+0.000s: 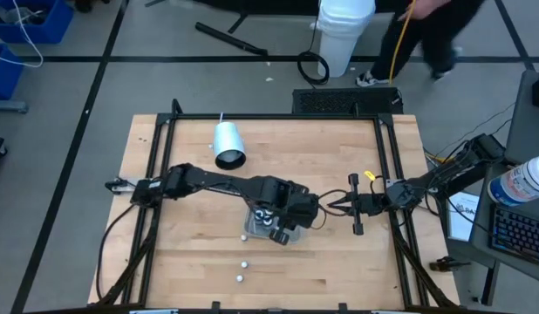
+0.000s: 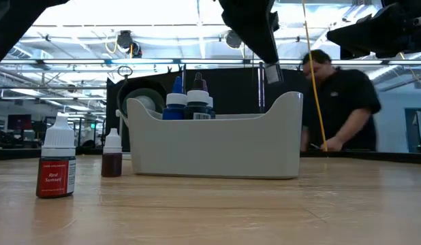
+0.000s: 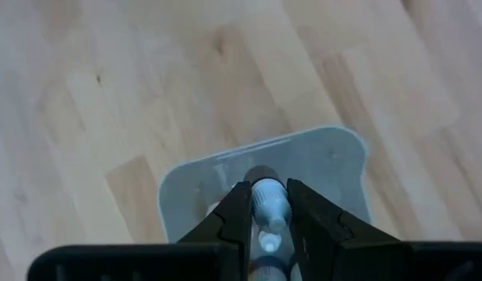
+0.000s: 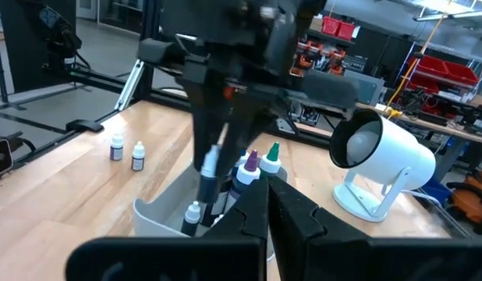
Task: Pick & Place food coloring
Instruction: Put the black food coloring bottle into the gray bin
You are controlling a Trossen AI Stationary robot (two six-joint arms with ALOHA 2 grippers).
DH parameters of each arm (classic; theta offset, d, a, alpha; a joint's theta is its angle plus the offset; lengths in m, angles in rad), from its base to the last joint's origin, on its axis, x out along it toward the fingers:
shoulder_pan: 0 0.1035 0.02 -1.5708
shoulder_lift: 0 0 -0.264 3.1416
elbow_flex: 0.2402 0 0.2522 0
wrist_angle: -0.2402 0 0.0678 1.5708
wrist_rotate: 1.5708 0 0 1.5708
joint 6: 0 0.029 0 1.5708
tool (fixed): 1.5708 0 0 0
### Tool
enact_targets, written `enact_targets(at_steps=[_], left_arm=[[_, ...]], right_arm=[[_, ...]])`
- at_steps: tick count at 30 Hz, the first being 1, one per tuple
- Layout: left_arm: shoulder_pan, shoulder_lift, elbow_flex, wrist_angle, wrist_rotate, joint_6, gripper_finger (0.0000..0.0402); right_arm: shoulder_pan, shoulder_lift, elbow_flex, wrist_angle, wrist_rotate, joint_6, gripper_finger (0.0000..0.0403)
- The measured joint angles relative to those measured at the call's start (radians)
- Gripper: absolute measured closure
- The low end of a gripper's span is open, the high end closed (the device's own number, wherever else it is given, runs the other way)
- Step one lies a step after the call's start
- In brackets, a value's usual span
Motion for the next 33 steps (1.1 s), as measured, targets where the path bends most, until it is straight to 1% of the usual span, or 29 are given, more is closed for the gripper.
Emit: enact_targets(at_steps=[7, 14, 26, 33], left_arm=[[0.011, 0.000, -0.098, 0.007, 0.001, 0.006, 0.0332], [0.007, -0.002, -0.197, 0.083, 0.001, 0.015, 0.0332], [0.008, -0.002, -0.303, 0.185, -0.001, -0.002, 0.0332], [0.008, -0.002, -0.355, 0.209, -0.034, -0.004, 0.0332]], right_arm=[[0.000, 0.000, 0.000, 0.004, 0.000, -0.041, 0.0403], [0.000, 0.000, 0.000, 0.004, 0.000, -0.043, 0.0403], [0.000, 0.000, 0.000, 0.004, 0.000, -0.044, 0.0403], [0.000, 0.000, 0.000, 0.004, 0.000, -0.044, 0.0403]])
